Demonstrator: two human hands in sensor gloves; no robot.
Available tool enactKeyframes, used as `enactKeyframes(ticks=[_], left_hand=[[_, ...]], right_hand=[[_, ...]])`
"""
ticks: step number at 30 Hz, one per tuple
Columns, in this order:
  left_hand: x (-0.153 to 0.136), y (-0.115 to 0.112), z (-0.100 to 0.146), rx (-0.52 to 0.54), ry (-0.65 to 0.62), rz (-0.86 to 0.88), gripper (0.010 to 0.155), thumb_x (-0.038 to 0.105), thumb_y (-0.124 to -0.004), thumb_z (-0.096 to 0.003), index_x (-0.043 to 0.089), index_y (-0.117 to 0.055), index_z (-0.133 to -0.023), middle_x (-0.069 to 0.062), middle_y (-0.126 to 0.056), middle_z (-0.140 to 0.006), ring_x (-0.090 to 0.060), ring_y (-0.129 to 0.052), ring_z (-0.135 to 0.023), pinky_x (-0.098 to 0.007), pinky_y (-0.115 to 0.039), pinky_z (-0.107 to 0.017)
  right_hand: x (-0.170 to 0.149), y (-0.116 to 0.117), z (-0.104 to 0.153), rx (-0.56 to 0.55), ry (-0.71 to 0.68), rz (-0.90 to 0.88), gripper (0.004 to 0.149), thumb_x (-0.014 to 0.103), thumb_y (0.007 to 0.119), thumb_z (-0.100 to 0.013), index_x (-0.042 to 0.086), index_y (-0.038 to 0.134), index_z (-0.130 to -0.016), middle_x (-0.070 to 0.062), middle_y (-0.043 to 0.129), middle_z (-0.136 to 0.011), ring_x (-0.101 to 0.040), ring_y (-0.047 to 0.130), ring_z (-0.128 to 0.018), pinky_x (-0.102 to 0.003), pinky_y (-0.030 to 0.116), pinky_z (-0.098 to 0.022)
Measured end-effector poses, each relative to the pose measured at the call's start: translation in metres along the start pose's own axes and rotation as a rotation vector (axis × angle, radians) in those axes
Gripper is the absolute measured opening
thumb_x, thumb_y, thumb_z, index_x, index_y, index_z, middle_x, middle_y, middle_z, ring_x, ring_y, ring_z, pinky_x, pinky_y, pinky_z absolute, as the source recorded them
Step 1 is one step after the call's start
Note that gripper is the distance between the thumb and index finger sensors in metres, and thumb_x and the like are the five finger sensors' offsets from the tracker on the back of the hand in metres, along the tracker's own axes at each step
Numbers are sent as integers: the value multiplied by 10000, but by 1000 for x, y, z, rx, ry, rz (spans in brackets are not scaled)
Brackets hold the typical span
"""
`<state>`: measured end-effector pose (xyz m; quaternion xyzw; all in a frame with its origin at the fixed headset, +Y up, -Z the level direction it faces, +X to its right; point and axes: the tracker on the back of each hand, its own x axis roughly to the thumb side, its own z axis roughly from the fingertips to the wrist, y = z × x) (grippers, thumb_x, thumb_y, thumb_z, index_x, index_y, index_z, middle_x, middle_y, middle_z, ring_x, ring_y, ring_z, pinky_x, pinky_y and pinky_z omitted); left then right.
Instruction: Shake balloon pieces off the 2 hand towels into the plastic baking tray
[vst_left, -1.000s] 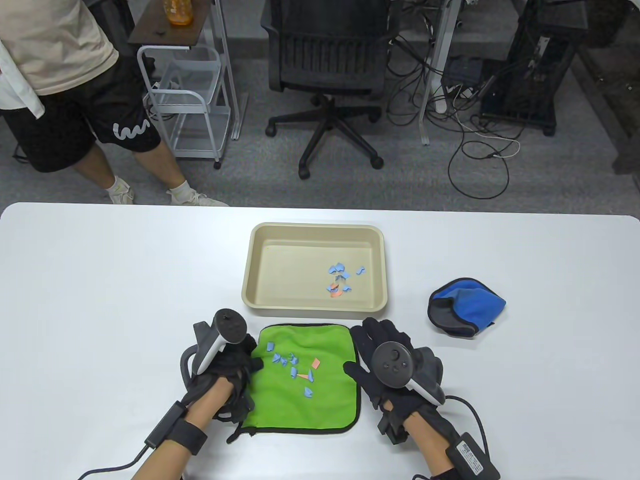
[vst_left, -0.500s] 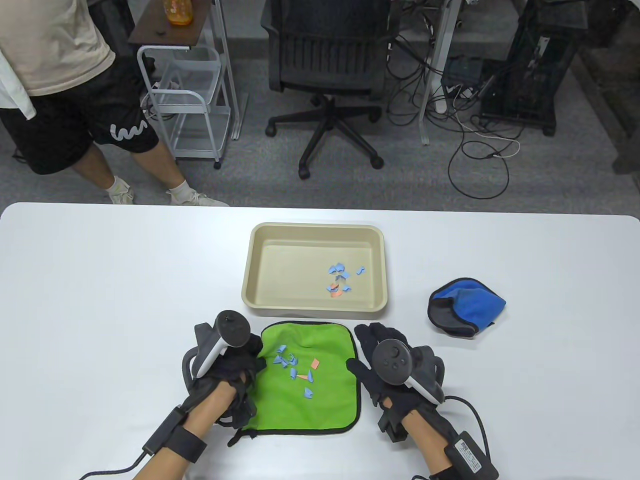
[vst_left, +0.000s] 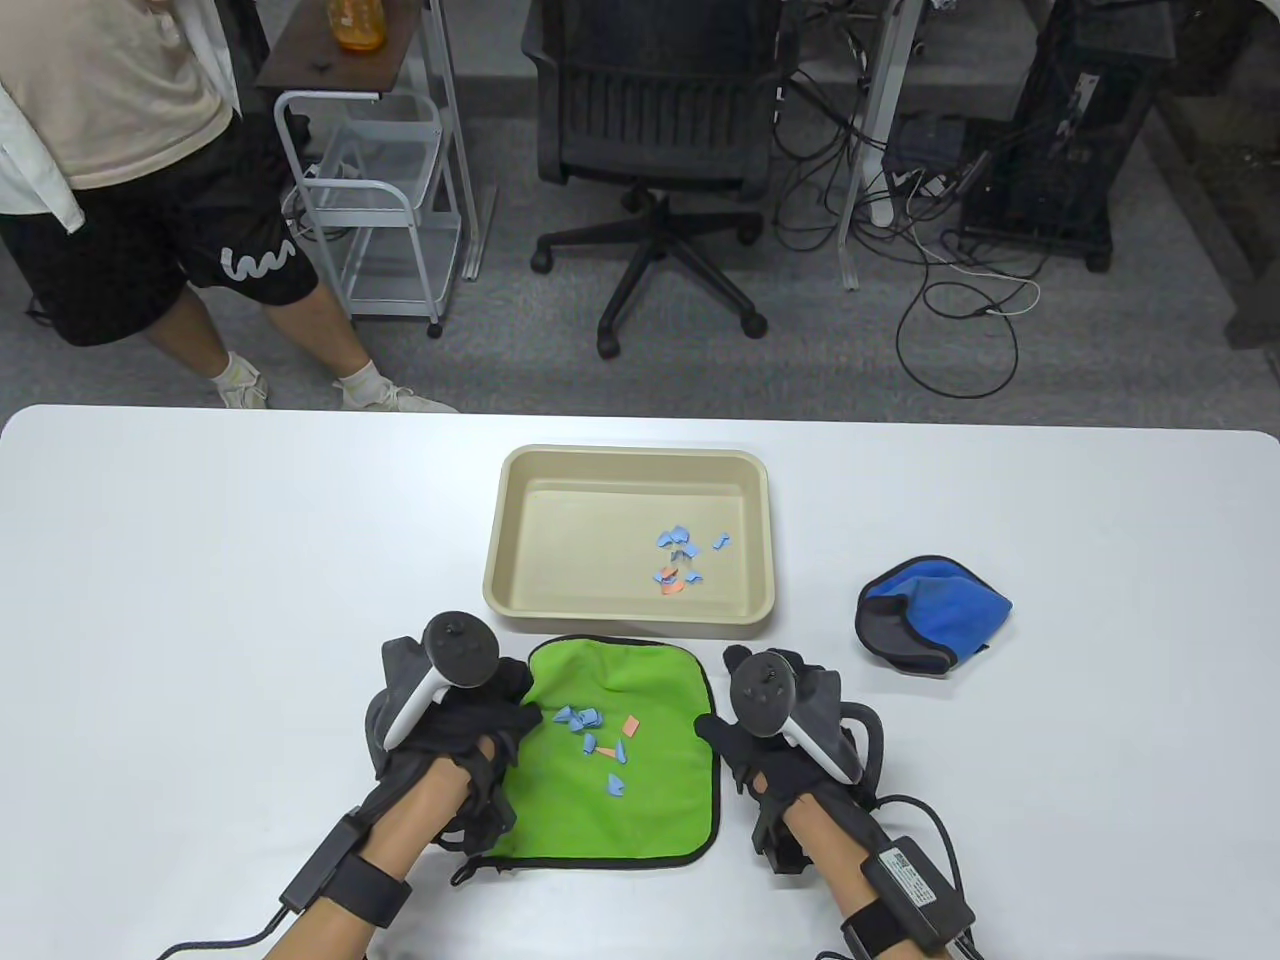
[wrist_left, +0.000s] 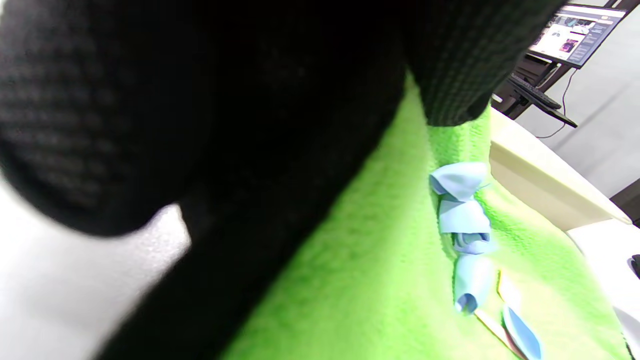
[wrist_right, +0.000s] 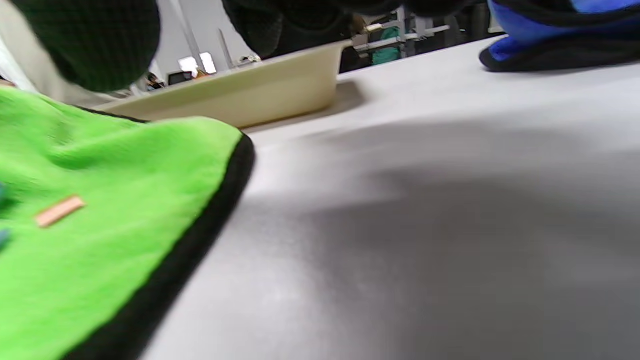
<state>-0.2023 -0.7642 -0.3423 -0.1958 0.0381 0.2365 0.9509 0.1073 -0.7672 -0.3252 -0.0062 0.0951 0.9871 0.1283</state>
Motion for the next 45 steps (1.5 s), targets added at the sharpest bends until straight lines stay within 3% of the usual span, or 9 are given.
enactKeyframes(ticks=[8, 13, 21, 26, 30, 37, 45], left_hand=[[1, -2, -1, -32, -3, -1, 330, 450, -815, -390, 426, -713, -704, 98, -1005, -441, -104, -1194, -179, -292, -1026, -91], [-2, -3, -3, -47, 2, 11, 328, 451, -813, -391, 424, -716, -703, 100, -1010, -428, -105, -1201, -182, -296, -1030, -95], [-6, -9, -5, -95, 24, 19, 332, 455, -805, -392, 420, -710, -709, 101, -1015, -420, -114, -1211, -187, -309, -1031, -100], [-6, -8, -5, -104, 28, 21, 332, 459, -800, -395, 422, -706, -711, 107, -1020, -397, -104, -1216, -165, -309, -1033, -91], [-2, -8, -3, -122, 21, 20, 332, 462, -794, -398, 426, -699, -715, 116, -1021, -380, -84, -1222, -141, -299, -1037, -77], [14, -1, 8, -127, 18, -14, 332, 465, -786, -403, 446, -685, -719, 120, -1015, -377, -74, -1225, -129, -290, -1041, -60], [34, 18, 18, -137, 18, 19, 337, 457, -793, -402, 428, -694, -723, 111, -1019, -372, -82, -1219, -107, -288, -1036, -51]], right_hand=[[14, 26, -24, 124, 102, 63, 836, 637, 797, -344, 323, 458, -1041, -12, 407, -1017, -258, 480, -811, -400, 526, -588], [19, 25, -22, 67, 122, 109, 783, 624, 821, -313, 346, 542, -989, -4, 455, -1002, -260, 515, -807, -410, 549, -584], [18, 24, -17, 113, 214, -40, 381, 527, 879, -350, 340, 805, -674, -3, 669, -941, -275, 665, -765, -425, 623, -560], [18, 16, -11, 132, 164, -192, 373, 492, 882, -375, 354, 761, -700, 31, 759, -951, -155, 847, -680, -318, 767, -480], [21, 6, -7, 132, 113, -372, 413, 399, 917, -375, 314, 720, -728, -3, 742, -944, -19, 969, -452, -211, 860, -297], [33, -12, 1, 108, 44, -481, 425, 359, 920, -381, 313, 706, -746, 3, 760, -933, 9, 1024, -324, -168, 886, -187], [47, -39, 3, 126, 64, -554, 425, 353, 917, -387, 307, 704, -751, -1, 771, -923, 15, 1033, -284, -149, 884, -141]])
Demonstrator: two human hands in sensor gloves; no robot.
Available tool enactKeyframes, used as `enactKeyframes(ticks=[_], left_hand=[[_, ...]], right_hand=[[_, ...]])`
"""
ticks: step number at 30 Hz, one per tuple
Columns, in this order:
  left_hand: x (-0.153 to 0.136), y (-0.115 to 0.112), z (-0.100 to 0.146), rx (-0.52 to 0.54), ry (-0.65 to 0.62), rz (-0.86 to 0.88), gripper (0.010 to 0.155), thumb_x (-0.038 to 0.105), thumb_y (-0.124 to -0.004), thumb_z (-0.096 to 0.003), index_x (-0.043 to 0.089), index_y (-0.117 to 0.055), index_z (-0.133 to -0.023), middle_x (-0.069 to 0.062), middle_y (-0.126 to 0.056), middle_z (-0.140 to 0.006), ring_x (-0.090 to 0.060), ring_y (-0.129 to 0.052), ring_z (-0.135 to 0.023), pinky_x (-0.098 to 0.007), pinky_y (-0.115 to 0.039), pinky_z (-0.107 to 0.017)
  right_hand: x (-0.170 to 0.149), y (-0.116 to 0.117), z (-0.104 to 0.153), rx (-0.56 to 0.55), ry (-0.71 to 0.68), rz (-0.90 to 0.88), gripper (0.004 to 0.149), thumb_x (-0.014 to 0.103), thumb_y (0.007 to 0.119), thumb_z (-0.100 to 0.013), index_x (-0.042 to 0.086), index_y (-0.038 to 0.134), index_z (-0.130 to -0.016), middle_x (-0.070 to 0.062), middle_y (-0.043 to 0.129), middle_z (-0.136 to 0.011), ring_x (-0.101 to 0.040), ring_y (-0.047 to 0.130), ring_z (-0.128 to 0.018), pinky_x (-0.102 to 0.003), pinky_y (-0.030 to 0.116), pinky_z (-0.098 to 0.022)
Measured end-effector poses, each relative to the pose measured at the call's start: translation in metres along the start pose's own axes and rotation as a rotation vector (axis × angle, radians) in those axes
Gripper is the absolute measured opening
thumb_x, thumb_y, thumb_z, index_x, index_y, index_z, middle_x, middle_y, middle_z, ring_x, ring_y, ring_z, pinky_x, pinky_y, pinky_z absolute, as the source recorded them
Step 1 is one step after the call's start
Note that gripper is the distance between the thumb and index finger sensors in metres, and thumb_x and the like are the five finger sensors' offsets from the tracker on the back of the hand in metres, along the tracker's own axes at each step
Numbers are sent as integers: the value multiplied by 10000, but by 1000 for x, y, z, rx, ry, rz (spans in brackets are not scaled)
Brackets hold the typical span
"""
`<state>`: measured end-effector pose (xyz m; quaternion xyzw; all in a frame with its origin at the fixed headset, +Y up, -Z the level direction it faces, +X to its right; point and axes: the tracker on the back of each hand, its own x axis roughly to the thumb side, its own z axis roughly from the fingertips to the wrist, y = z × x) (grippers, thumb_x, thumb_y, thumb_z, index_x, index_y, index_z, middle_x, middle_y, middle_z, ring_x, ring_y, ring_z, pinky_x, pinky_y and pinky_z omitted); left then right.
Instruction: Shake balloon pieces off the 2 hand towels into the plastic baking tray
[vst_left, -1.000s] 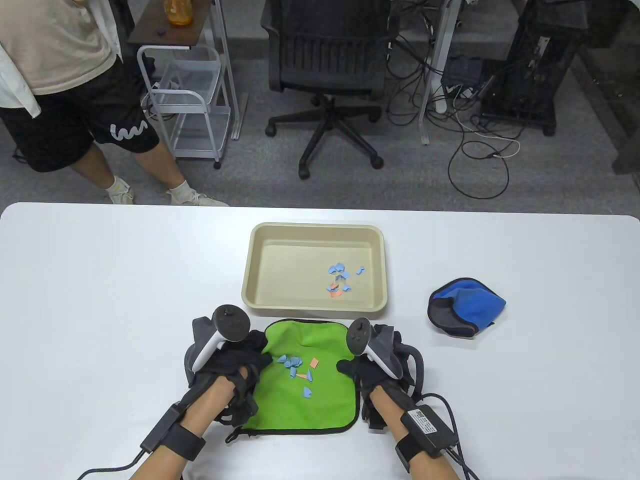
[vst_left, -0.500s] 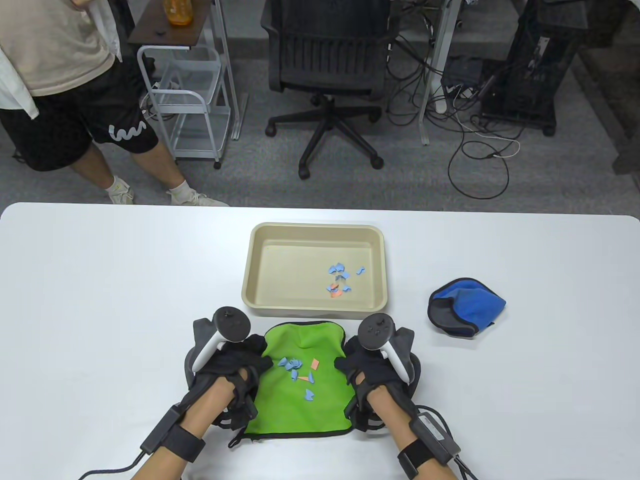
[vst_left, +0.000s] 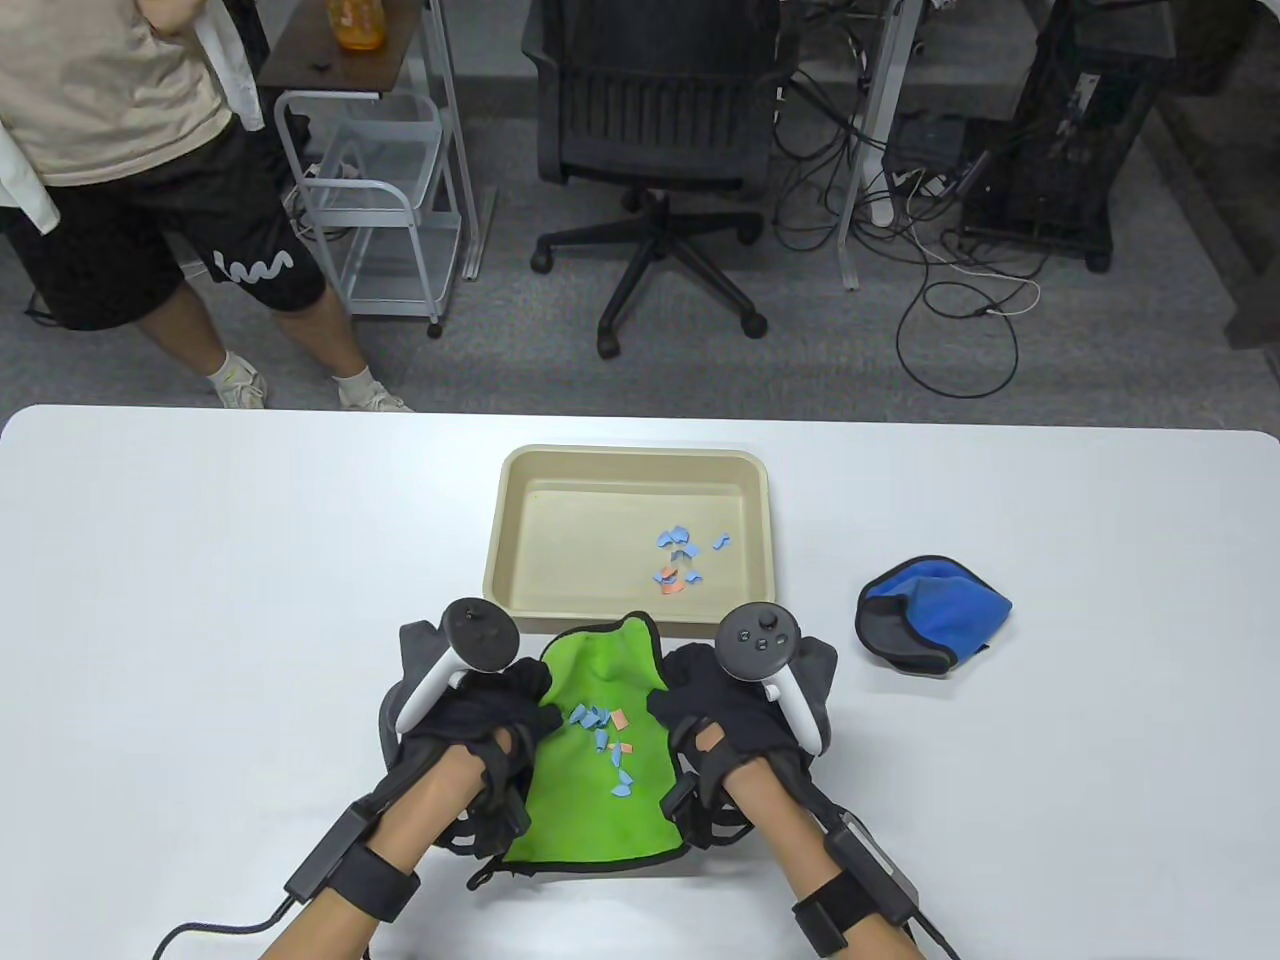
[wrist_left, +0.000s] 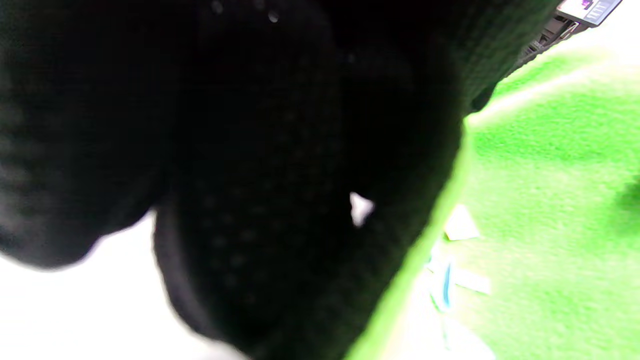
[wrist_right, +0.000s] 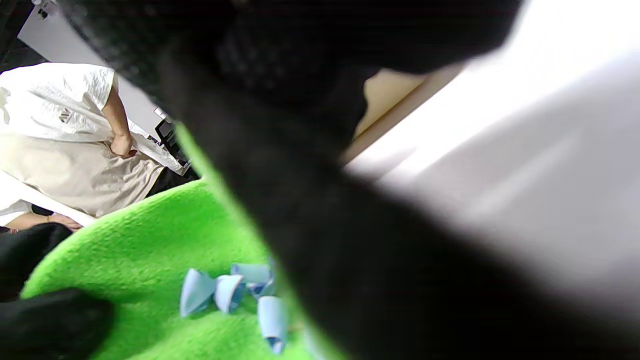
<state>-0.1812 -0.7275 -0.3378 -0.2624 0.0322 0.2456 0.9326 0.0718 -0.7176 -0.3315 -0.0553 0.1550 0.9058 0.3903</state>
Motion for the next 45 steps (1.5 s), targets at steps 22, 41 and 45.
enactKeyframes(ticks=[22, 41, 45], left_hand=[[91, 123, -57, 11, 31, 207, 360, 435, -792, -402, 414, -672, -741, 89, -1001, -465, -141, -1217, -231, -320, -1029, -141], [59, 90, -110, 485, -152, 488, 339, 305, -826, -376, 418, -702, -670, 122, -901, -731, -209, -1060, -747, -396, -940, -508], [56, 83, -113, 466, -156, 499, 338, 303, -824, -376, 413, -701, -672, 121, -899, -733, -210, -1056, -751, -396, -938, -510]], right_hand=[[66, -90, -78, -11, 105, -416, 417, 352, 875, -415, 316, 664, -772, 0, 723, -952, 24, 1029, -374, -120, 884, -177], [30, -60, -112, -584, -285, -155, 389, 308, 912, -371, 367, 705, -696, 69, 751, -930, 38, 1029, -639, -146, 974, -429], [24, -52, -113, -575, -265, -184, 390, 301, 913, -370, 360, 708, -697, 57, 750, -931, 29, 1029, -642, -152, 975, -430]])
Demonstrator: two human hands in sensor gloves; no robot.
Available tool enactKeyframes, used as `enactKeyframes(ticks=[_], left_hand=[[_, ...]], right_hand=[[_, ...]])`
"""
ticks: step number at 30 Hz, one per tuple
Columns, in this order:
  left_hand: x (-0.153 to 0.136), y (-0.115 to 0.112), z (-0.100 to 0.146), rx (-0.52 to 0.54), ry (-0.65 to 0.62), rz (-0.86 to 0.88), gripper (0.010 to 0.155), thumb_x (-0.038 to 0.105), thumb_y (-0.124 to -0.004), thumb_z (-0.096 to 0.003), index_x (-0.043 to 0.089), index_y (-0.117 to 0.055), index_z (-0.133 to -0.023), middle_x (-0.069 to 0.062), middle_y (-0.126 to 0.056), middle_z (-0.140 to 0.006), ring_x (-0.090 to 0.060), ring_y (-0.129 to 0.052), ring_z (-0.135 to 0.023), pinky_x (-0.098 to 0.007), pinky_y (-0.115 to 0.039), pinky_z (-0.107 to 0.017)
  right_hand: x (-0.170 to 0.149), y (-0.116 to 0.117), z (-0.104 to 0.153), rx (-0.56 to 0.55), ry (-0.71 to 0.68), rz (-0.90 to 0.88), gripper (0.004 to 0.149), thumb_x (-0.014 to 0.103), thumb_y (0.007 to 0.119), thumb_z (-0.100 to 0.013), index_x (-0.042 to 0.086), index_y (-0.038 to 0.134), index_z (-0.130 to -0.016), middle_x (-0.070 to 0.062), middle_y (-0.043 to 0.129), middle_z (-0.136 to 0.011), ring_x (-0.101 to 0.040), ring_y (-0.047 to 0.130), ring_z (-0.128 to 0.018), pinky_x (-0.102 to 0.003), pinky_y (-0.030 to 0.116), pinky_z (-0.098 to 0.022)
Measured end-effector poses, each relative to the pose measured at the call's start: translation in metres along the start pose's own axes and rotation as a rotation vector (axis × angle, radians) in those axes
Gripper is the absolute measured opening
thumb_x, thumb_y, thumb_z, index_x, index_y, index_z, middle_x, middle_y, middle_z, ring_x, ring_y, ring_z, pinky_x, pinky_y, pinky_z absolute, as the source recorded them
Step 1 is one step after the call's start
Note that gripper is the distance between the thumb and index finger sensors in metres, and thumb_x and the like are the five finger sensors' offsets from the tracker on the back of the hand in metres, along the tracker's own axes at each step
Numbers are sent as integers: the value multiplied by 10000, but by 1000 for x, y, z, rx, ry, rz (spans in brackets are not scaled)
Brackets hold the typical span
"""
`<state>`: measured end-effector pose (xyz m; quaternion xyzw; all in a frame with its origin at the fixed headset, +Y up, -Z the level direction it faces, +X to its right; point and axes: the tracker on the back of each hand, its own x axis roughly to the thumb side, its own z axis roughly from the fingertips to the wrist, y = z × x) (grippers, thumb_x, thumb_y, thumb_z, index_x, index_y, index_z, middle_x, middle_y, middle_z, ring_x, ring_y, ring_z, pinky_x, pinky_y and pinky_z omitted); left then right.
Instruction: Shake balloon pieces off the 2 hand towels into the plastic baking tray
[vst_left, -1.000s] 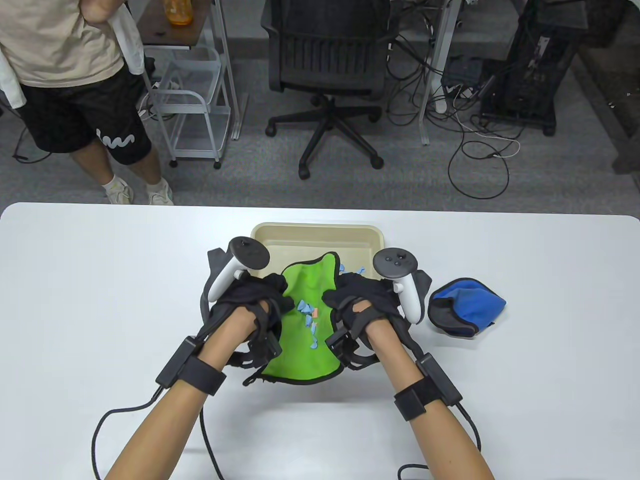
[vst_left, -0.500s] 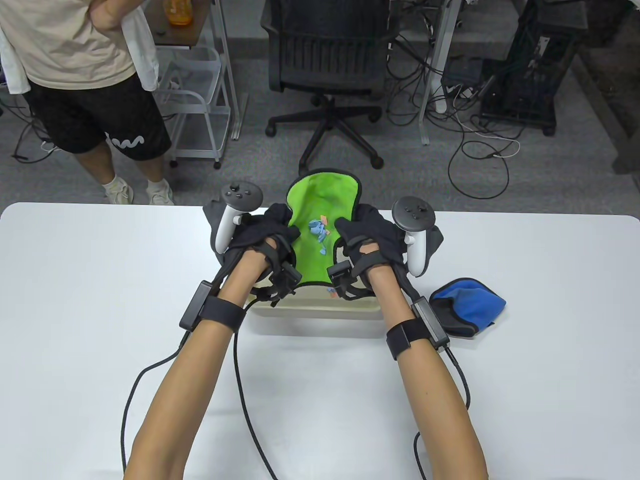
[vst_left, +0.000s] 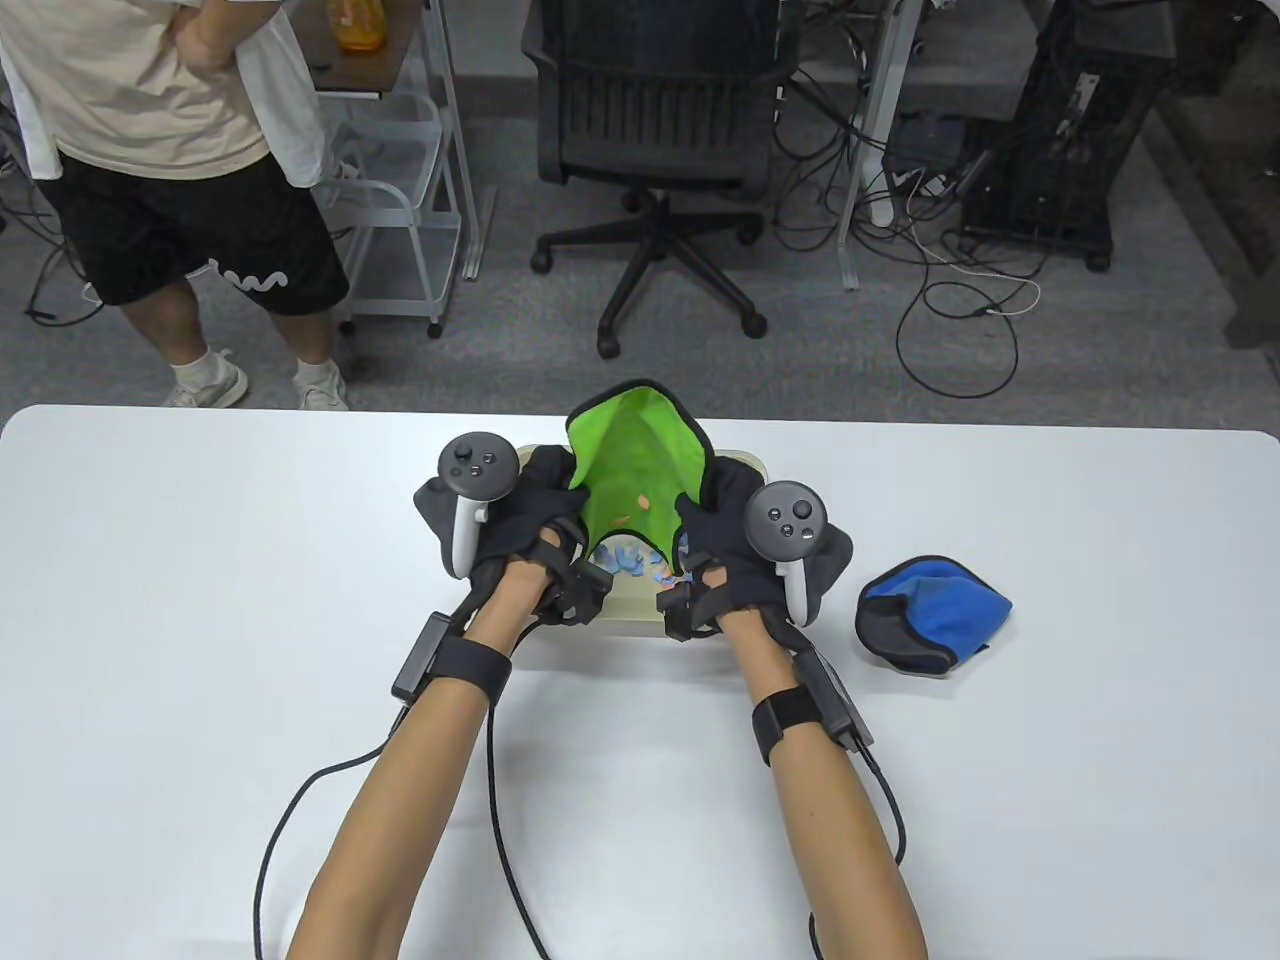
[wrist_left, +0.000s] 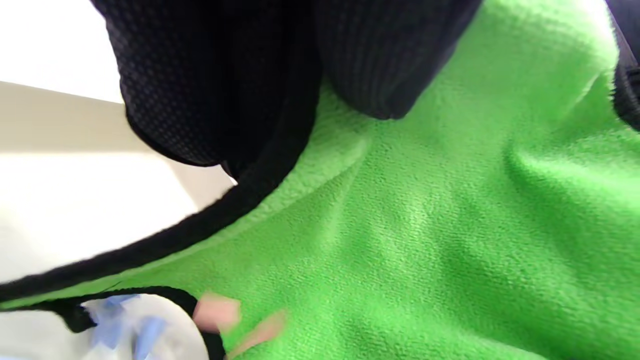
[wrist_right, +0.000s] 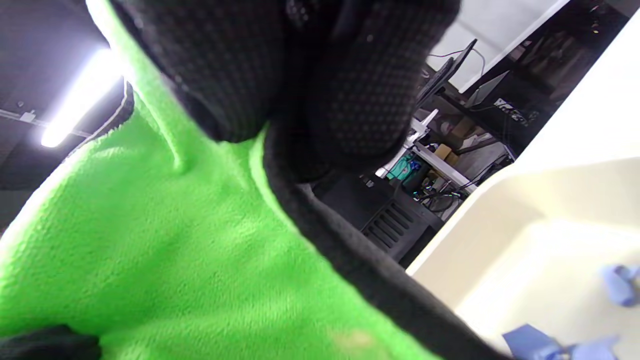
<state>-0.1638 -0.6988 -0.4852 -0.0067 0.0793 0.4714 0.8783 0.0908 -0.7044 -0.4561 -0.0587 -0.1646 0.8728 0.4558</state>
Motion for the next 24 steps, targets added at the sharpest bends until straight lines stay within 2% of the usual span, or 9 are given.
enactKeyframes(ticks=[3, 8, 11, 14, 20, 24], left_hand=[[13, 10, 2, 3, -30, 46, 339, 303, -823, -378, 410, -700, -675, 118, -899, -734, -212, -1053, -754, -399, -935, -511], [53, 44, 7, 38, -108, 88, 339, 306, -821, -381, 409, -695, -679, 118, -897, -737, -219, -1050, -757, -401, -931, -516], [62, 53, 9, 44, -130, 95, 340, 306, -820, -383, 409, -693, -681, 118, -895, -739, -219, -1048, -759, -402, -928, -519], [53, 46, 11, 36, -125, 66, 339, 308, -819, -383, 409, -693, -681, 119, -896, -738, -218, -1050, -757, -401, -929, -517], [7, 8, 13, -68, -46, 26, 340, 307, -818, -385, 403, -692, -685, 111, -897, -738, -222, -1049, -754, -407, -927, -510], [-1, 0, 15, -90, -44, -27, 340, 310, -818, -384, 404, -691, -685, 111, -897, -738, -224, -1051, -751, -406, -928, -508]], right_hand=[[15, -8, -4, -10, -14, -12, 391, 307, 909, -374, 365, 702, -700, 61, 746, -935, 32, 1024, -646, -147, 973, -434], [60, -33, -15, -35, -44, -30, 391, 324, 897, -382, 382, 687, -706, 80, 729, -948, 55, 1013, -662, -128, 966, -452], [70, -41, -17, -43, -65, -48, 390, 326, 894, -385, 382, 683, -708, 81, 721, -953, 56, 1009, -667, -127, 963, -457], [64, -37, -13, -32, -71, -50, 390, 315, 897, -382, 372, 688, -706, 68, 723, -951, 43, 1011, -662, -138, 963, -451], [16, -3, 11, 59, -34, 6, 389, 296, 901, -379, 351, 697, -705, 41, 725, -949, 19, 1014, -656, -155, 964, -441], [-3, 6, 19, 80, -19, 37, 389, 294, 901, -378, 350, 698, -705, 40, 727, -949, 17, 1015, -656, -155, 965, -440]])
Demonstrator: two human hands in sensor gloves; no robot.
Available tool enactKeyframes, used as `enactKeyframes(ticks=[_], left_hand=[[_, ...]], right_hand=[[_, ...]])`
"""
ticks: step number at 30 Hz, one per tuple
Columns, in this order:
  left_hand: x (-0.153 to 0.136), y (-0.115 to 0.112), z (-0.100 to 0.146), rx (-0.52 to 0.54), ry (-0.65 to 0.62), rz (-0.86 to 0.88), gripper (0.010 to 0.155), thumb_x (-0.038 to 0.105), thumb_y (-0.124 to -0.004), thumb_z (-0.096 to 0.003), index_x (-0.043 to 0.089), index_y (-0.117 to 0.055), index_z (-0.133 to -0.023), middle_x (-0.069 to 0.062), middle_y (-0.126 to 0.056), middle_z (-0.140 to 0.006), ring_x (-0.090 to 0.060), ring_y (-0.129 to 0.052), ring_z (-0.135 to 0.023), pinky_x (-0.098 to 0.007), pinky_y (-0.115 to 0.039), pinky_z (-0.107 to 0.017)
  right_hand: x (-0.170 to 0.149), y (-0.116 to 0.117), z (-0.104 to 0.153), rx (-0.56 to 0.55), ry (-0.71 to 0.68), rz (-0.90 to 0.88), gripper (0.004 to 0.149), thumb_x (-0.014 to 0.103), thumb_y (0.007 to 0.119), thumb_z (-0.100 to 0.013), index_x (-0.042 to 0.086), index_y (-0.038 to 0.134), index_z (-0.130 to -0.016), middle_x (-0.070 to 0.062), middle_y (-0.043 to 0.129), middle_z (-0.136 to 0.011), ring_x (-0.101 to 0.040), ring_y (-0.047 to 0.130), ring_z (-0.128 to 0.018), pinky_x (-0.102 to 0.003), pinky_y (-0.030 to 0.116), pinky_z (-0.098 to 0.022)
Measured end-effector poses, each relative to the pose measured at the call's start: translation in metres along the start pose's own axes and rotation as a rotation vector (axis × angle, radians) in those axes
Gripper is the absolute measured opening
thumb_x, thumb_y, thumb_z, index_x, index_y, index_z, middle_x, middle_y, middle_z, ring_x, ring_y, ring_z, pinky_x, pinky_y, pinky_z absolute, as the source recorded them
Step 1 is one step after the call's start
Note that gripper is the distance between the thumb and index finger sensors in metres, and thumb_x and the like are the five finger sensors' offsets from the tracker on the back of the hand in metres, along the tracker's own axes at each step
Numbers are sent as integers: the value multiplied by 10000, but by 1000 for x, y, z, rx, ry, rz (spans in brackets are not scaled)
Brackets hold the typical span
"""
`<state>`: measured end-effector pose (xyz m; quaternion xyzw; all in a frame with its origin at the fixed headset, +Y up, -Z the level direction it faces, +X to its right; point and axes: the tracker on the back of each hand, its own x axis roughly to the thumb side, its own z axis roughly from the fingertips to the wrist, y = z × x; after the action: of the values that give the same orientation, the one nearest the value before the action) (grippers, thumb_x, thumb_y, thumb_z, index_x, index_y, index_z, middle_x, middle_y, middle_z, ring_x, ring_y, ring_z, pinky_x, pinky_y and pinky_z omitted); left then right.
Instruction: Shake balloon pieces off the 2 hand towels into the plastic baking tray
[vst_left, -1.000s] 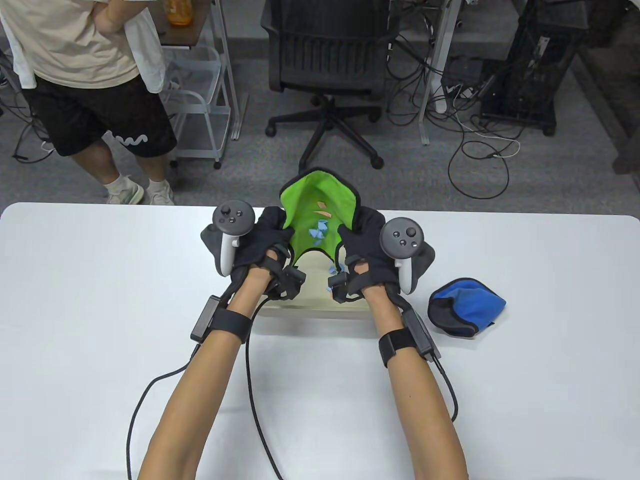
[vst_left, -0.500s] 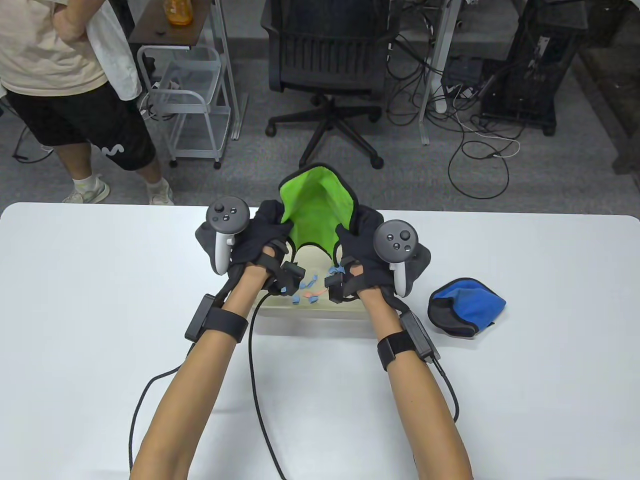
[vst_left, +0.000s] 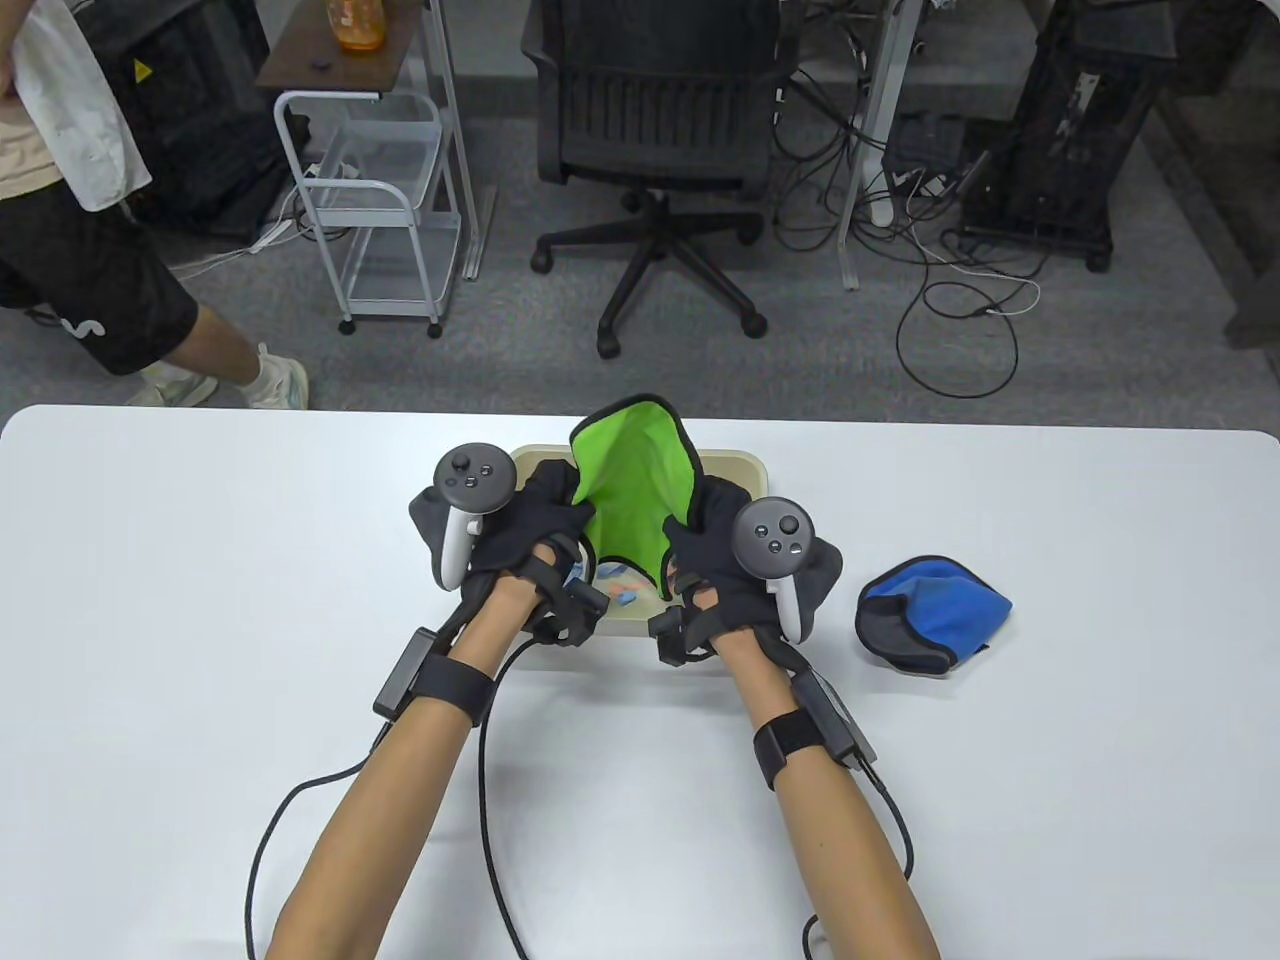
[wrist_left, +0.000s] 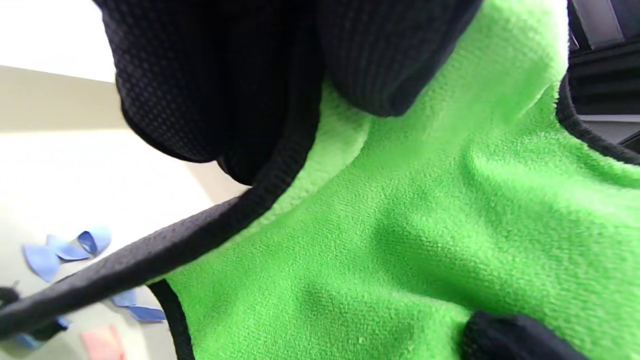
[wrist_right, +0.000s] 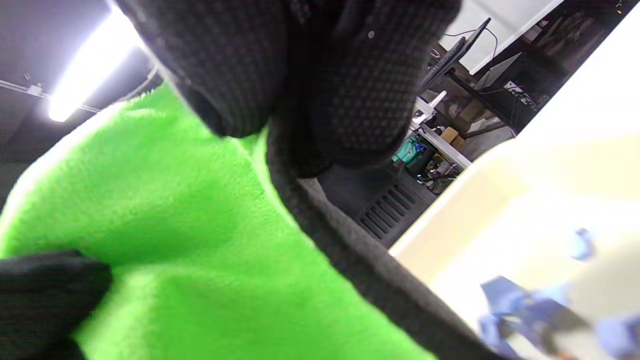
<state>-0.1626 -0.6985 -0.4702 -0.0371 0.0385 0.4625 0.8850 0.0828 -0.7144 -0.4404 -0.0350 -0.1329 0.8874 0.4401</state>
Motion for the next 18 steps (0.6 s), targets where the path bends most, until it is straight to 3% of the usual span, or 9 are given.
enactKeyframes(ticks=[8, 12, 18], left_hand=[[17, 14, -2, 11, -18, 38, 340, 313, -815, -389, 406, -687, -689, 110, -895, -743, -233, -1045, -756, -411, -923, -513], [37, 26, -4, 28, -33, 74, 339, 314, -814, -390, 406, -687, -690, 108, -895, -745, -234, -1043, -759, -413, -920, -517], [73, 35, -3, 41, -82, 96, 339, 318, -813, -392, 409, -685, -693, 107, -894, -749, -236, -1040, -764, -416, -917, -521]], right_hand=[[14, -18, -7, -14, 3, -47, 398, 304, 902, -383, 354, 696, -720, 42, 722, -956, 0, 1007, -668, -169, 953, -448], [11, -26, -5, 15, 49, -46, 466, 352, 887, -388, 318, 687, -808, 8, 679, -1004, -88, 951, -755, -255, 902, -516], [-17, -39, 10, 142, 134, -159, 706, 431, 858, -395, 230, 531, -987, -83, 466, -1131, -287, 711, -964, -426, 743, -660]])
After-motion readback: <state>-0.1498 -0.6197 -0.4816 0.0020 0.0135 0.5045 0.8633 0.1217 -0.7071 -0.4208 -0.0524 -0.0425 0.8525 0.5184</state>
